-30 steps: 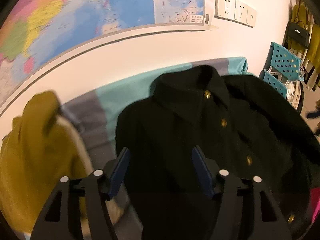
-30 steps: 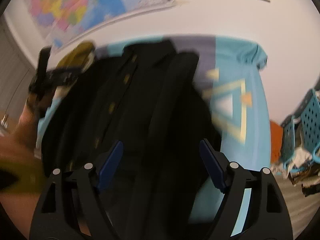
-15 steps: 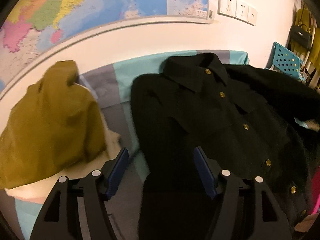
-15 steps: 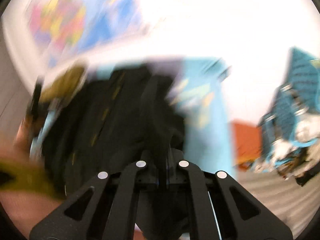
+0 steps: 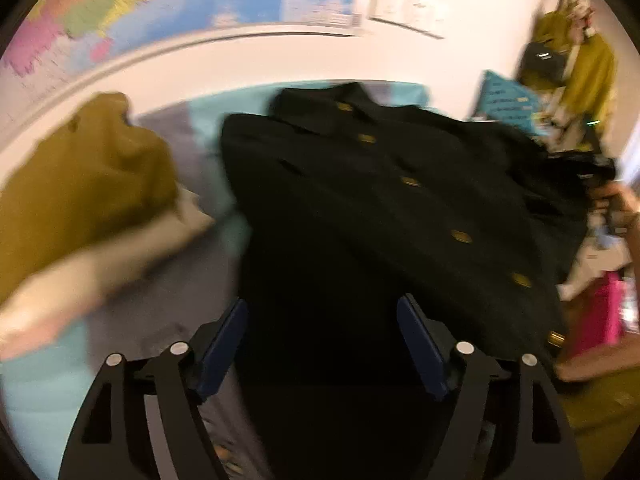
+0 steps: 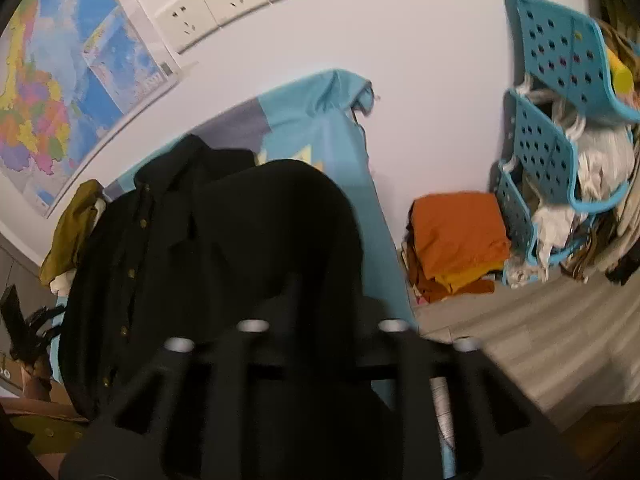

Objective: Fold large clothes

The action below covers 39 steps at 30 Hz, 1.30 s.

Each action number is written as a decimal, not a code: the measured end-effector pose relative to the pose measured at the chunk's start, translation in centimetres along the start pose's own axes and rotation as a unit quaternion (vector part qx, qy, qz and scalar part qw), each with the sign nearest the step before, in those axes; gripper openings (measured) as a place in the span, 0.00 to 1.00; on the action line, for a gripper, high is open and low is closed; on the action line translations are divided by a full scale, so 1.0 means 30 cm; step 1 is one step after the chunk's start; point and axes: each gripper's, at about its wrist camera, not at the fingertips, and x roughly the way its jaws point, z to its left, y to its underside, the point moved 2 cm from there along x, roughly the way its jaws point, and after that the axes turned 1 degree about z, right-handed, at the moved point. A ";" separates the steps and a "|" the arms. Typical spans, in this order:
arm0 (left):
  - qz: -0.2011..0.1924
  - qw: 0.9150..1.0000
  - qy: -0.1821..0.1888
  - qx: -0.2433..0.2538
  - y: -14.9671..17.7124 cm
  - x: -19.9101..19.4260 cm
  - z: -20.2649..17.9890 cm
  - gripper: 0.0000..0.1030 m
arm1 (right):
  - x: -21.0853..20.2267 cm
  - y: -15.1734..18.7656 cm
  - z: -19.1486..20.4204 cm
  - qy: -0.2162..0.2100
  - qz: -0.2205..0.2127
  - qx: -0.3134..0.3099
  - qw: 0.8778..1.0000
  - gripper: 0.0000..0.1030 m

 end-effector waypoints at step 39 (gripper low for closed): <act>-0.140 0.971 -0.180 -0.067 -0.114 -0.276 0.129 0.68 | -0.165 0.300 -0.179 -0.129 -0.064 0.069 0.987 0.90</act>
